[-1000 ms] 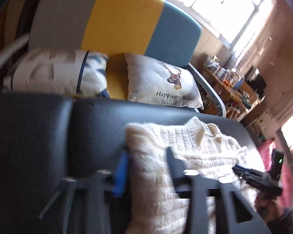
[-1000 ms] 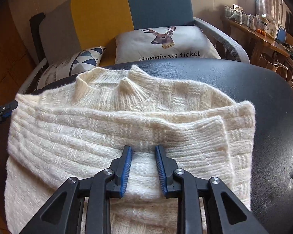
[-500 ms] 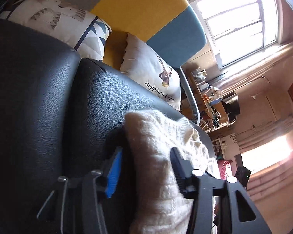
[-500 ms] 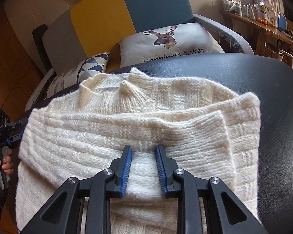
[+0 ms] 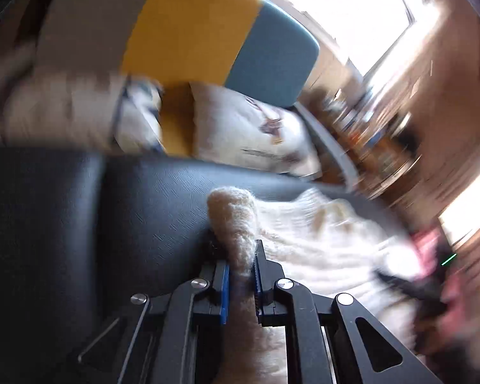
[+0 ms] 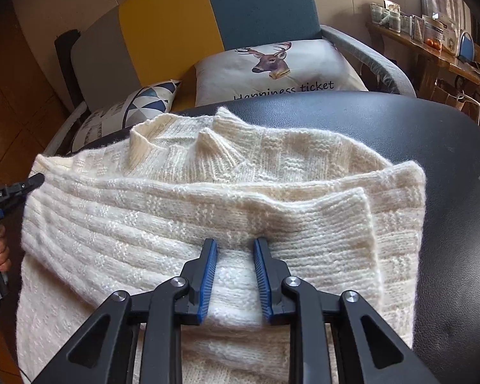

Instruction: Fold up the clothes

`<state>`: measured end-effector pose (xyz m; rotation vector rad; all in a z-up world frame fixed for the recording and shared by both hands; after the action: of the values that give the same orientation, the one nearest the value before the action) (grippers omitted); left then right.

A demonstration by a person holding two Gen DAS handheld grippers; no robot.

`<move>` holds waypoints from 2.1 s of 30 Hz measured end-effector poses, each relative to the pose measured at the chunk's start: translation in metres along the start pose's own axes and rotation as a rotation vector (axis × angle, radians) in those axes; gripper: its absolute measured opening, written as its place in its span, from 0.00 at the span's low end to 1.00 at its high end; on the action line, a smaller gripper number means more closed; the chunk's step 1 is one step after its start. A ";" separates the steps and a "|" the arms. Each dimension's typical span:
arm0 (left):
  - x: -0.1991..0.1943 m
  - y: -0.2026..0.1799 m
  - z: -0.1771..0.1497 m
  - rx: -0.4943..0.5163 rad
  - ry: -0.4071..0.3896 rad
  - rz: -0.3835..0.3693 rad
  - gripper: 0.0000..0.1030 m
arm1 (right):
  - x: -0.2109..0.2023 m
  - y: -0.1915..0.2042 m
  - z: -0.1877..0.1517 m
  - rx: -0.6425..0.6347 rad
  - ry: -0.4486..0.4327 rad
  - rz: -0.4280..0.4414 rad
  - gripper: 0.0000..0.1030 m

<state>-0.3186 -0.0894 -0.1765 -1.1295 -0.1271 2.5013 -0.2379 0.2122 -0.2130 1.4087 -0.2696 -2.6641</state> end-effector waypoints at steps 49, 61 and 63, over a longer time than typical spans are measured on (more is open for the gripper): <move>-0.170 -0.043 -0.193 -0.316 0.045 -0.138 0.58 | -0.162 -0.110 -0.214 0.496 0.164 0.372 0.30; -0.187 -0.059 -0.255 -0.271 0.124 -0.146 0.65 | -0.154 -0.058 -0.245 0.543 0.216 0.727 0.30; -0.186 -0.060 -0.259 -0.279 0.127 -0.150 0.66 | -0.150 -0.052 -0.241 0.525 0.215 0.734 0.30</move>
<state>0.0027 -0.1259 -0.2055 -1.3297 -0.5194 2.3218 0.0452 0.2655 -0.2357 1.3306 -1.2513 -1.8875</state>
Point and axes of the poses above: each gripper's, at about its wrist camera, not at the fingertips, and x roughly the way its jaws point, y to its left, z to its top, the point moved 9 cm from there along x, roughly the way its jaws point
